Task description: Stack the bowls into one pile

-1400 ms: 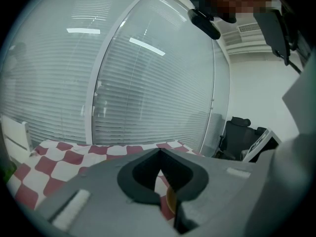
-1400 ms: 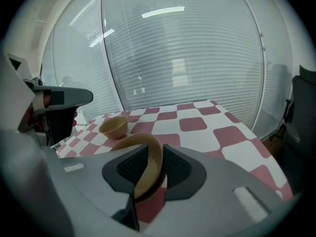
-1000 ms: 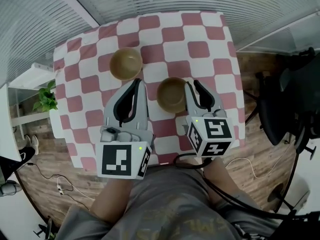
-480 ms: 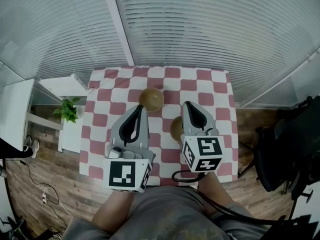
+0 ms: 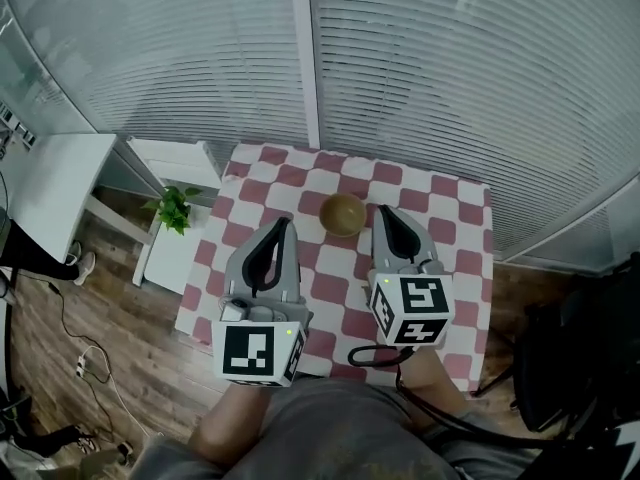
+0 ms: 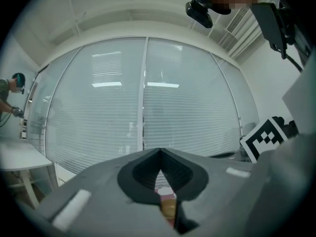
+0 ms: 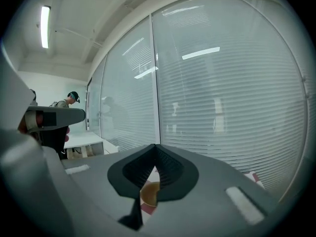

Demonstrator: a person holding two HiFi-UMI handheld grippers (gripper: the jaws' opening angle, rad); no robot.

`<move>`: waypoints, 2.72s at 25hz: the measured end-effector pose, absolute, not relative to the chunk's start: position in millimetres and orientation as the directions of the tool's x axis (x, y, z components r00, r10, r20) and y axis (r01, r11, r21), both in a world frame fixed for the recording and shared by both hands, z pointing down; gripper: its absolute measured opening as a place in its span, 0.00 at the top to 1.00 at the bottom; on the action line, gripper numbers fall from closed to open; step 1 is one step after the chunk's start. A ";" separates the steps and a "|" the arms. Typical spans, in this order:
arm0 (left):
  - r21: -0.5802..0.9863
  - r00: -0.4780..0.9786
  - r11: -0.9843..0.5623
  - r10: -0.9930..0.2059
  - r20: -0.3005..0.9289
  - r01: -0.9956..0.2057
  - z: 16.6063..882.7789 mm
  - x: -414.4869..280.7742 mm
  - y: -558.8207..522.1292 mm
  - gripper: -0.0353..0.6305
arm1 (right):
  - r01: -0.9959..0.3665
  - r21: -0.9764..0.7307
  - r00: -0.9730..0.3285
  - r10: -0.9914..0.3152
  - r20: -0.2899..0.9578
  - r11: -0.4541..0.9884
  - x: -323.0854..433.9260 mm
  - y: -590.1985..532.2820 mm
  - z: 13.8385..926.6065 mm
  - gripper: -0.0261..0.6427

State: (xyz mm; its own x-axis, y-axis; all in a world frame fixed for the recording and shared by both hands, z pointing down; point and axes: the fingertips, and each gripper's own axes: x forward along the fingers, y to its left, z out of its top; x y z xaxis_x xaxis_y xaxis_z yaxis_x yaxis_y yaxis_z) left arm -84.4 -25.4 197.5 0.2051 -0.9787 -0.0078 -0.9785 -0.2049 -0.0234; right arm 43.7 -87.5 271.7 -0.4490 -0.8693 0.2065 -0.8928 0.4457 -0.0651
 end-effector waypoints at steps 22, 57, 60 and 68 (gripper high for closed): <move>0.068 0.318 -0.311 -0.935 0.156 -0.948 273.2 -115.2 -109.6 0.95 | -0.937 -0.284 -0.346 -0.636 0.690 0.202 31.8 -135.2 456.8 0.90; 0.124 0.332 -0.310 -0.906 0.263 -0.943 327.6 -121.8 -163.3 0.95 | -0.960 -0.242 -0.276 -0.636 0.721 0.142 31.1 -180.8 488.5 0.80; 0.129 0.335 -0.311 -0.904 0.265 -0.942 330.2 -121.7 -168.3 0.95 | -0.963 -0.230 -0.267 -0.634 0.725 0.143 31.8 -184.4 490.9 0.80; 0.139 0.340 -0.312 -0.898 0.279 -0.940 340.1 -121.4 -178.3 0.95 | -0.970 -0.171 -0.243 -0.635 0.733 0.174 33.6 -194.5 492.8 0.81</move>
State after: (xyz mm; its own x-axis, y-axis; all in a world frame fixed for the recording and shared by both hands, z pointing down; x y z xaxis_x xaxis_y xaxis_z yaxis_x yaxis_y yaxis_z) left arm -121.4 -178.3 340.1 0.3398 -0.8982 0.2787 -0.9397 -0.3123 0.1394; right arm 33.6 -194.5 492.8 -0.2433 -0.6351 0.7331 -0.9697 0.1745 -0.1707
